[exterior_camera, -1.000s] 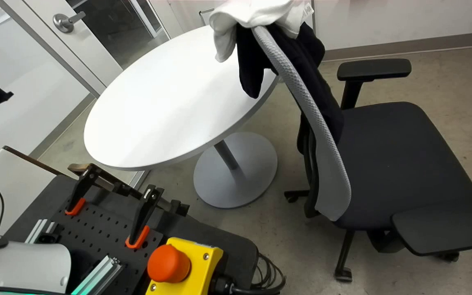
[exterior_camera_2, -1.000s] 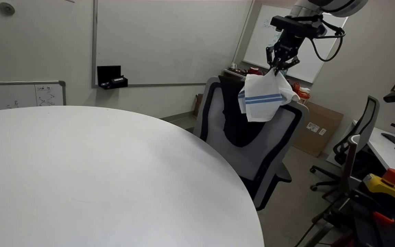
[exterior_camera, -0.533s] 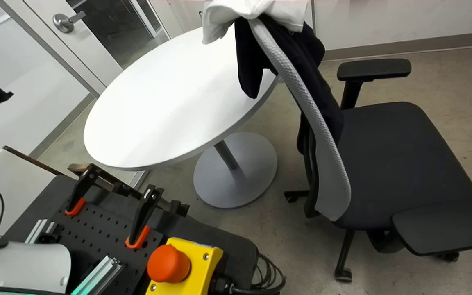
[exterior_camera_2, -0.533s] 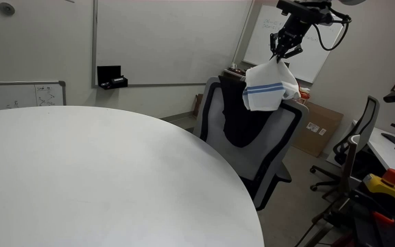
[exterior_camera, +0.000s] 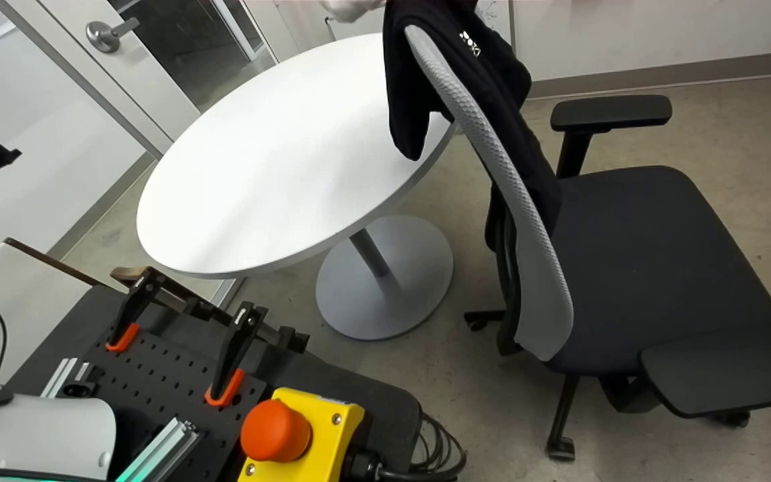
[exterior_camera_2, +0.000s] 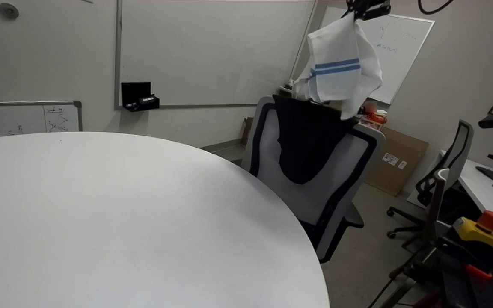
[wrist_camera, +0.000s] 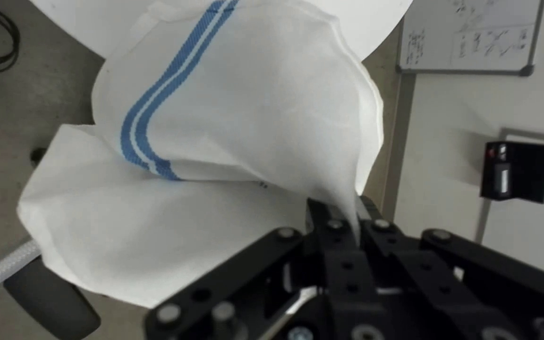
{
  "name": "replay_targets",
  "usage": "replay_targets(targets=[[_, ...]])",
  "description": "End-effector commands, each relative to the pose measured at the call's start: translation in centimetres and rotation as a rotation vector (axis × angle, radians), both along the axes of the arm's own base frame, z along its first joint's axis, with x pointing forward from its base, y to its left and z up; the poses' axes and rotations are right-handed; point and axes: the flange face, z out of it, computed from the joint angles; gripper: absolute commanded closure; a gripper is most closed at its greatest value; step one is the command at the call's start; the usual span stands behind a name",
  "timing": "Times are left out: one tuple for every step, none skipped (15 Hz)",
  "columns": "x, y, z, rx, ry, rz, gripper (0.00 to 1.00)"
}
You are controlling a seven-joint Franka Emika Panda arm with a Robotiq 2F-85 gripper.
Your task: Put the blue and white towel on the table
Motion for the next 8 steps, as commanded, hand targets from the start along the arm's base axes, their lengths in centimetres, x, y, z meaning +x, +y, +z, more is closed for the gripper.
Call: replay_targets(targets=[[-1.6,5.3,3.2,0.049,-0.058,0.149,0.99],[-1.7,6.9,3.5,0.060,-0.055,0.191,0.99],[-1.9,8.3,3.6,0.067,-0.050,0.230,0.99],[-2.1,9.9,3.4,0.076,-0.038,0.272,0.99],[-2.3,11.4,3.0,0.086,-0.022,0.315,0.99],[-2.5,12.7,2.5,0.096,-0.007,0.360,0.99],[-2.7,14.2,1.8,0.112,0.016,0.413,0.99],[-2.8,15.4,1.1,0.123,0.039,0.459,0.99]])
